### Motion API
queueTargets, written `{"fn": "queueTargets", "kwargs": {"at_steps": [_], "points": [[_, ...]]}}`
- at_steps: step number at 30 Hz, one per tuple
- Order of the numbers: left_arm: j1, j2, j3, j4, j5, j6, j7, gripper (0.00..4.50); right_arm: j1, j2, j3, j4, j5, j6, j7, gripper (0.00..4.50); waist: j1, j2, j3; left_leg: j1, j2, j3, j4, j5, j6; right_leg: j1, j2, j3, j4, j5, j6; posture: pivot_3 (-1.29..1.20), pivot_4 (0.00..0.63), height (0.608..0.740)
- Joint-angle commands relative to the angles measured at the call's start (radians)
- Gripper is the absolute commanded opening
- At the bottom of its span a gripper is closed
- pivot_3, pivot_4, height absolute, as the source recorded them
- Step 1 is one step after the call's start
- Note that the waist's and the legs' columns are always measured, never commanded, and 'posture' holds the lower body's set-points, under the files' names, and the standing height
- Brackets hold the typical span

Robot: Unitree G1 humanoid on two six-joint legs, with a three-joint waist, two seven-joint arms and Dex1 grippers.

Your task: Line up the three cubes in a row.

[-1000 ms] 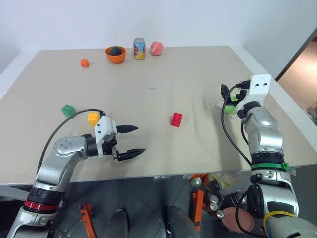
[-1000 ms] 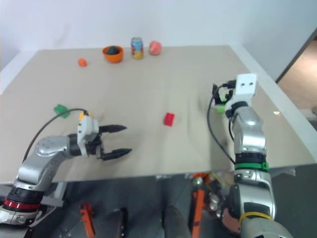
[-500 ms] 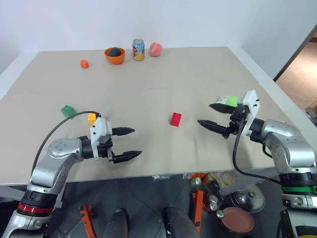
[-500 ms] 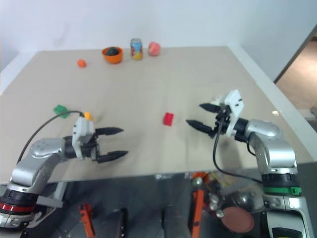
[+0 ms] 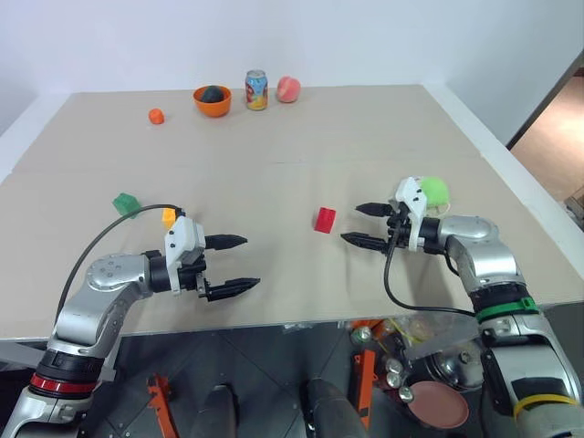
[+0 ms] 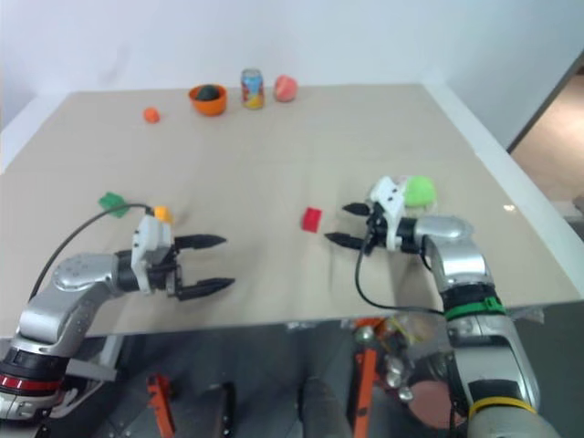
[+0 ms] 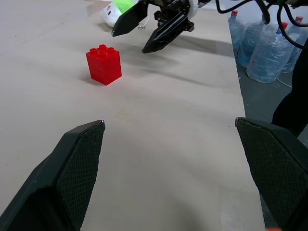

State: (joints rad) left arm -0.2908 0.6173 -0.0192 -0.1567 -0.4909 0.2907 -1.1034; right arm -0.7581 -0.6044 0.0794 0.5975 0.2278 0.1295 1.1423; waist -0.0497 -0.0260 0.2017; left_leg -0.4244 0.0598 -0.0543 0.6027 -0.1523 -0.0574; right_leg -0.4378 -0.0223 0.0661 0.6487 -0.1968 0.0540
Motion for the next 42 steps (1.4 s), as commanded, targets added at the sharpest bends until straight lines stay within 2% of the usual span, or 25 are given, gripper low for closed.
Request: {"fn": "queueTargets", "kwargs": {"at_steps": [1,22,25,32,37,42], "points": [[0.005,0.017,0.037,-0.045,-0.016,-0.002,0.007,4.5,-0.063,0.018,0.008,0.077,-0.031,-0.061,0.038,4.48,0.0,0.0,0.0,0.0,0.0,0.0,0.0,0.0,0.0,0.0,0.0,0.0,0.0,0.0,0.0,0.0,0.15,0.74],[0.058,0.046,0.091,-0.092,-0.062,0.01,0.014,4.5,-0.261,0.148,0.023,0.459,-0.174,-0.236,0.039,4.48,-0.007,0.0,0.0,0.0,0.0,0.0,-0.001,0.0,0.0,0.0,0.0,0.0,0.0,0.0,0.0,0.0,0.15,0.74],[0.049,0.034,0.102,-0.089,-0.069,-0.003,0.022,4.5,-0.27,0.155,0.021,0.487,-0.184,-0.244,0.042,3.64,-0.008,0.0,0.0,0.0,0.0,0.0,-0.001,0.0,0.0,0.0,0.0,0.0,0.0,0.0,0.0,0.0,0.15,0.74],[0.041,0.012,0.084,-0.1,-0.078,-0.001,0.038,4.5,-0.275,0.166,0.014,0.515,-0.194,-0.262,0.045,1.24,-0.009,0.0,0.0,0.0,0.0,0.0,0.0,0.0,0.0,0.0,0.0,0.0,0.0,0.0,0.0,0.0,0.15,0.74],[0.033,0.0,0.07,-0.083,-0.088,-0.009,0.002,4.5,-0.26,0.157,0.013,0.502,-0.192,-0.258,0.063,1.18,-0.009,0.0,0.0,0.0,0.0,0.0,0.0,0.0,0.0,0.0,0.0,0.0,0.0,0.0,0.001,0.0,0.15,0.74],[-0.009,0.03,0.075,0.026,-0.075,-0.049,-0.115,4.5,-0.179,0.106,0.019,0.329,-0.141,-0.182,0.247,1.18,-0.007,0.0,0.0,0.0,0.0,0.0,-0.001,0.0,0.0,0.0,0.0,0.0,0.0,0.001,0.001,0.0,0.15,0.74]]}}
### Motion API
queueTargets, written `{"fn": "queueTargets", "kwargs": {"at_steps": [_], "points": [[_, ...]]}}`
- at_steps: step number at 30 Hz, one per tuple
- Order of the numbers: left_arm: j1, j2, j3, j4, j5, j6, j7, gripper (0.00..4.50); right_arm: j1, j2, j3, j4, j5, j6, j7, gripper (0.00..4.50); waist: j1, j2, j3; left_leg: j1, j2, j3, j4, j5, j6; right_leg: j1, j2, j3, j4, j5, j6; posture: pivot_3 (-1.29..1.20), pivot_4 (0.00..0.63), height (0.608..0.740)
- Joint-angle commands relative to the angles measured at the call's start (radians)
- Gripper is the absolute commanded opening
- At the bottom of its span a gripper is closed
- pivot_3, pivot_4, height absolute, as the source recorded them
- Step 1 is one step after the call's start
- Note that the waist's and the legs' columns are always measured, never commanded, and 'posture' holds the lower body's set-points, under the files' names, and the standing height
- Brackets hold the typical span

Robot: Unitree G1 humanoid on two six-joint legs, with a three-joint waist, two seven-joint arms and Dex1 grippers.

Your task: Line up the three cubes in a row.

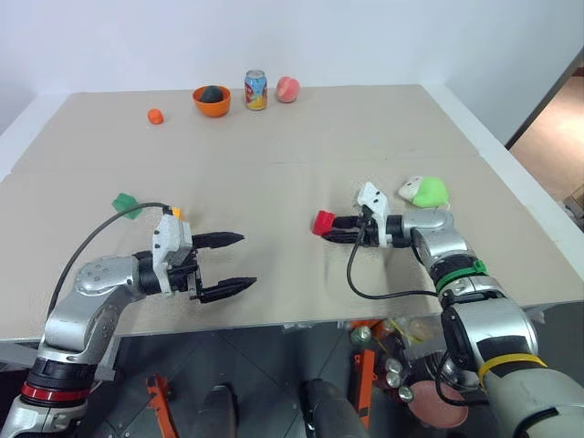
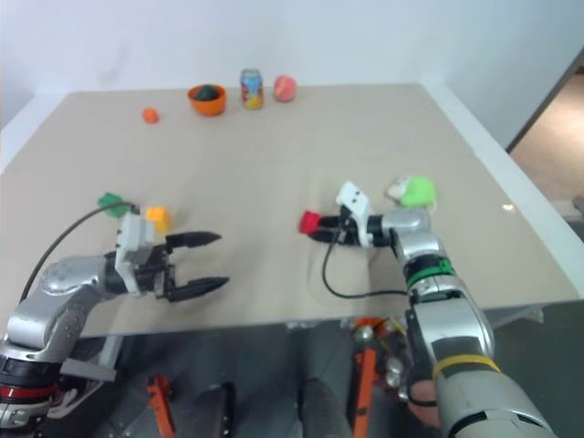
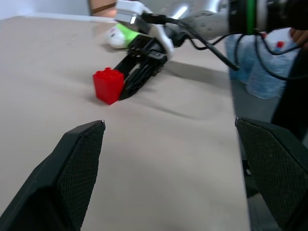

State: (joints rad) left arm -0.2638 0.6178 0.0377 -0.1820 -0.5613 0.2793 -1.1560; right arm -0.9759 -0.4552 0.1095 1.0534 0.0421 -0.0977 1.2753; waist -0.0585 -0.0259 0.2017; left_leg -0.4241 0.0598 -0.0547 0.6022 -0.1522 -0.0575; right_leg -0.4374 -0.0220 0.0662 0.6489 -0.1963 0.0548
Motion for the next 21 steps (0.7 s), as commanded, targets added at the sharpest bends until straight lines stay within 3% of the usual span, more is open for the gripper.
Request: {"fn": "queueTargets", "kwargs": {"at_steps": [1,9,21], "points": [[-0.044,0.033,0.02,0.07,-0.003,-0.042,-0.077,4.5,0.056,-0.053,-0.011,-0.165,0.053,0.068,0.137,1.18,0.002,0.0,0.0,0.0,0.0,0.0,0.0,0.0,0.0,0.0,0.0,0.0,0.0,0.0,0.0,0.0,0.15,0.74],[-0.109,0.044,-0.006,0.168,0.016,-0.071,-0.184,4.5,0.183,-0.098,-0.015,-0.4,0.102,0.183,0.178,1.18,0.0,0.0,0.0,0.0,0.0,0.0,0.0,0.0,0.0,0.0,0.0,0.0,0.0,0.0,0.0,0.0,0.15,0.74],[-0.12,0.04,-0.027,0.171,0.025,-0.073,-0.219,4.5,0.186,-0.105,0.047,-0.38,0.061,0.084,0.218,1.18,-0.01,0.0,0.0,0.0,0.0,0.0,0.0,0.0,0.0,0.0,0.0,0.001,0.0,0.001,0.0,0.0,0.15,0.74]]}}
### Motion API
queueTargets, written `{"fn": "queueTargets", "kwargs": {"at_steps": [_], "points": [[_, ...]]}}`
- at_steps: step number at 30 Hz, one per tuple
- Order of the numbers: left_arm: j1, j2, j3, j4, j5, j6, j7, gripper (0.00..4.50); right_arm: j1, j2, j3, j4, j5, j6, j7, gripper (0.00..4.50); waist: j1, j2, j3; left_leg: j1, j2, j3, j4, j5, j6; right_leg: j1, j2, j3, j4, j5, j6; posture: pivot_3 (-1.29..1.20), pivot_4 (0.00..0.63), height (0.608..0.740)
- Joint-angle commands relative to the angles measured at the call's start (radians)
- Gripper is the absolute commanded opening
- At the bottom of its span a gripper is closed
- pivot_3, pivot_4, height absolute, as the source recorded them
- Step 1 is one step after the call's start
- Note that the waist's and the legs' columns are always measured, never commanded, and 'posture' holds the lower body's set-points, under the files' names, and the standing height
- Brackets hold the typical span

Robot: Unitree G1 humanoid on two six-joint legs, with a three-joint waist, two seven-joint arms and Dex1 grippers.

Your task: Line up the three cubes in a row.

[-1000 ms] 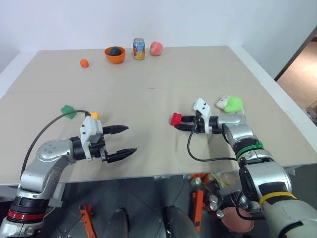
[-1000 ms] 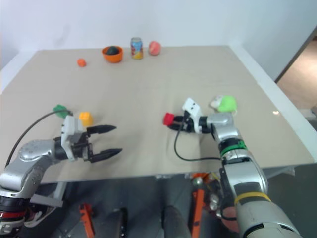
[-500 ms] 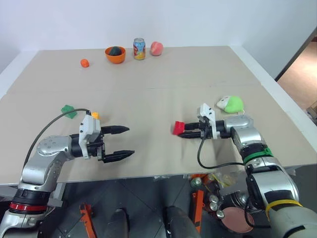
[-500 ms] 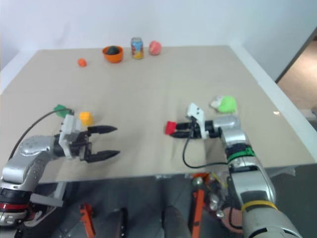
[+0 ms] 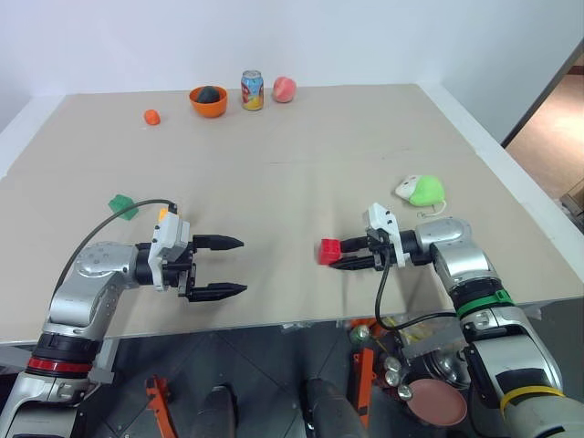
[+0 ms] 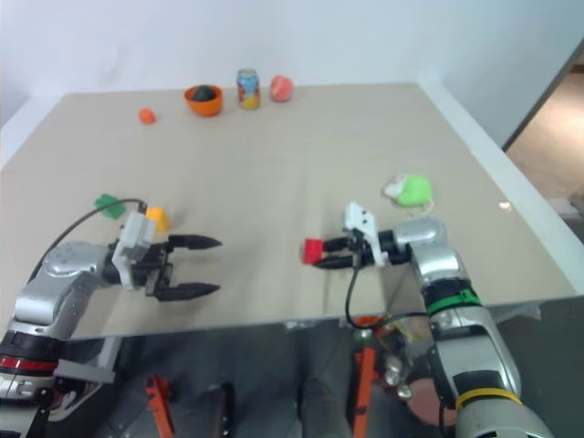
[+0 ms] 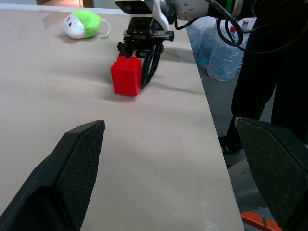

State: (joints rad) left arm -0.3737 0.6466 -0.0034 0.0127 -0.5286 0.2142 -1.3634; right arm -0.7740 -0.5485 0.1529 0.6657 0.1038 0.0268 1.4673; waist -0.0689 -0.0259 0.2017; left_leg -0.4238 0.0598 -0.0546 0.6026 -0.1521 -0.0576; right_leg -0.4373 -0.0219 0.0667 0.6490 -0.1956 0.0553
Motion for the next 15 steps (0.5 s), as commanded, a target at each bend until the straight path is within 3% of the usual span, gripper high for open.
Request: {"fn": "queueTargets", "kwargs": {"at_steps": [1,15], "points": [[-0.007,0.015,0.016,-0.028,-0.009,-0.004,-0.011,4.5,-0.019,-0.01,0.009,0.009,-0.002,-0.045,0.033,1.18,0.0,0.0,0.0,0.0,0.0,0.0,0.0,0.0,0.0,0.0,0.0,0.0,0.0,0.0,0.0,0.0,0.15,0.74],[0.04,0.031,0.042,-0.084,-0.024,0.02,0.02,4.5,-0.056,0.019,0.054,0.093,-0.029,-0.138,0.06,1.18,-0.005,0.0,0.0,0.0,0.0,0.0,0.0,0.0,0.0,0.0,0.0,0.0,0.0,0.0,0.0,0.0,0.15,0.74]]}}
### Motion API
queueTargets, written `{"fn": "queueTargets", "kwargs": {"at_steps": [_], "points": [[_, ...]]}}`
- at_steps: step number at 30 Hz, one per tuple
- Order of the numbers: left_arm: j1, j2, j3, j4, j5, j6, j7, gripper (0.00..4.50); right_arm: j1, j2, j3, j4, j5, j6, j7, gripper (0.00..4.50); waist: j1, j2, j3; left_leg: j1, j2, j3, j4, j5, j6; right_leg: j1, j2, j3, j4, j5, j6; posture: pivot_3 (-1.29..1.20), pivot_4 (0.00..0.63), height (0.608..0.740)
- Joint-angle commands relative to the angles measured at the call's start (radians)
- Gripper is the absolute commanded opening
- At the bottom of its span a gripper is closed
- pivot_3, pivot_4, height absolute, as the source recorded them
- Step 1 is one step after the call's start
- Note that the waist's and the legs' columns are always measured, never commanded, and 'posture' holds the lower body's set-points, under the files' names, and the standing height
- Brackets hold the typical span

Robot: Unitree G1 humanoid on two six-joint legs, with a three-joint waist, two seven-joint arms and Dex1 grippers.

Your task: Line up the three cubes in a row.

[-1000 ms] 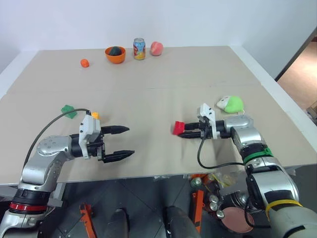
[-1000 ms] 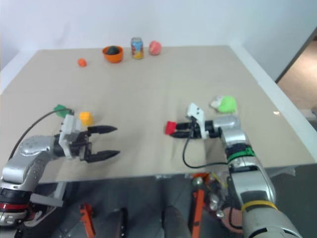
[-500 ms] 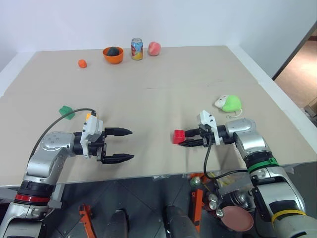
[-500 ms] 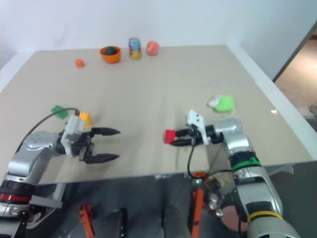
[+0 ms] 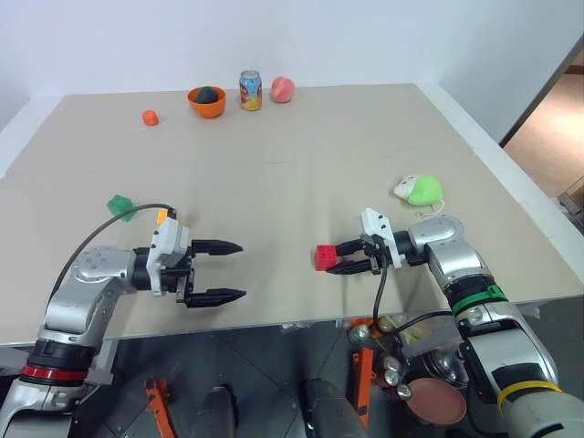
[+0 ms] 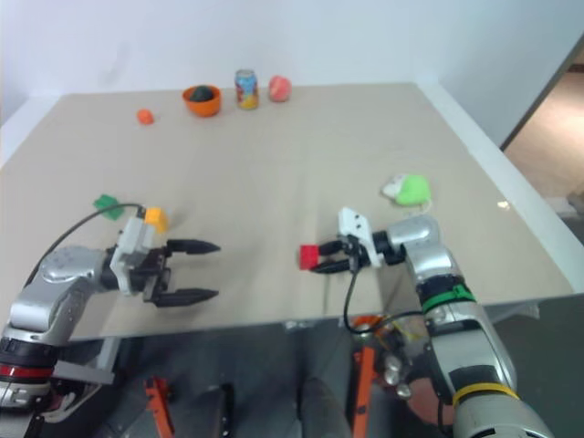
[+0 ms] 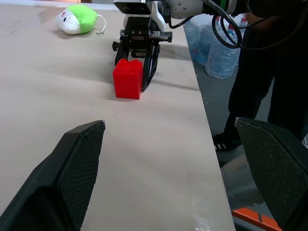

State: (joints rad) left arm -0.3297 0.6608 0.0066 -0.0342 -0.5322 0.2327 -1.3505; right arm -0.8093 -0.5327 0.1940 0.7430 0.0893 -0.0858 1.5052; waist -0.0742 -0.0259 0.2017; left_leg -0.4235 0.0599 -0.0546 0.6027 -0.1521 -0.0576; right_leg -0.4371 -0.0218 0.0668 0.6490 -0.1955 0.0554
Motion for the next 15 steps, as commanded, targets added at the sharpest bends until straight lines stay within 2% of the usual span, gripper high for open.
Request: {"fn": "queueTargets", "kwargs": {"at_steps": [1,8,9,13,15], "points": [[-0.006,0.015,0.032,-0.035,-0.019,0.002,0.008,4.5,-0.023,0.005,0.015,0.022,-0.017,-0.03,0.021,1.18,0.0,0.0,0.0,0.0,0.0,0.0,0.0,0.0,0.0,0.0,0.0,0.0,0.0,0.0,0.0,0.0,0.15,0.74],[-0.014,0.008,0.03,-0.03,-0.017,0.001,0.016,4.5,-0.032,0.013,0.014,0.056,-0.037,-0.044,-0.004,1.18,-0.001,0.0,0.0,0.001,0.0,0.0,0.0,0.0,0.0,0.001,0.0,0.0,0.0,0.0,0.0,0.0,0.15,0.74],[-0.014,0.007,0.03,-0.029,-0.016,0.0,0.017,4.5,-0.034,0.013,0.015,0.061,-0.038,-0.04,-0.004,2.19,-0.001,0.0,0.0,0.001,0.0,0.0,0.0,0.0,0.0,0.001,0.0,0.0,0.0,0.0,0.0,0.0,0.15,0.74],[-0.014,0.006,0.034,-0.03,-0.018,0.002,0.024,4.5,-0.043,0.009,0.014,0.065,-0.041,-0.038,-0.008,3.51,-0.002,0.0,0.0,0.003,0.0,0.0,0.001,0.0,0.0,0.002,0.0,0.0,0.0,0.001,-0.001,0.0,0.15,0.74],[-0.013,0.007,0.038,-0.031,-0.021,0.006,0.03,4.5,-0.052,0.003,0.014,0.062,-0.042,-0.031,-0.007,3.51,-0.002,0.0,0.0,0.004,0.0,0.0,0.001,0.001,0.001,0.003,0.0,0.001,0.0,0.002,-0.001,0.0,0.15,0.74]]}}
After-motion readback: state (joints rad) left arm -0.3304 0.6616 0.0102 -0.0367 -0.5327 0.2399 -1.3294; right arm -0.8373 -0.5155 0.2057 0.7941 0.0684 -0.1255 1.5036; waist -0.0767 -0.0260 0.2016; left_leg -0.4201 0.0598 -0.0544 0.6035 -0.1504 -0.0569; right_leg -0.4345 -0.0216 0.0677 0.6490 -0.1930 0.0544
